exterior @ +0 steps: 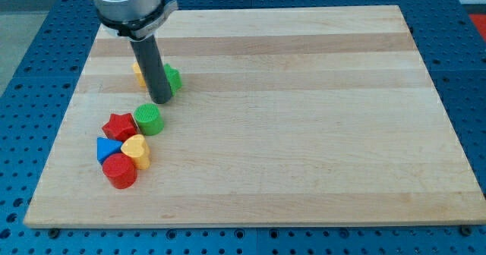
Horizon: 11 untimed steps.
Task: Move the yellow hexagon right to the blue cube
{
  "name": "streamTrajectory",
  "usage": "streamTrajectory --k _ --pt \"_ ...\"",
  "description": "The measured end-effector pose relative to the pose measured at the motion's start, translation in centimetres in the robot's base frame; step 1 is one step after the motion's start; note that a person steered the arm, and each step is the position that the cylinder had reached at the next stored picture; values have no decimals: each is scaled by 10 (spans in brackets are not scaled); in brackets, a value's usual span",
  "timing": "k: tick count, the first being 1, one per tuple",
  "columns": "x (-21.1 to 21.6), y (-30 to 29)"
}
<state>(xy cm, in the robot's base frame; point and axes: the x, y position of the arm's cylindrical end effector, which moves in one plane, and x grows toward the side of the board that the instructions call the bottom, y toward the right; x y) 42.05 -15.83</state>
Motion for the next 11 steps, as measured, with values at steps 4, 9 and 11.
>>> streamTrajectory --k 4,9,11 --pt "-46 -34" --pt "-116 -8" --pt "-138 -8"
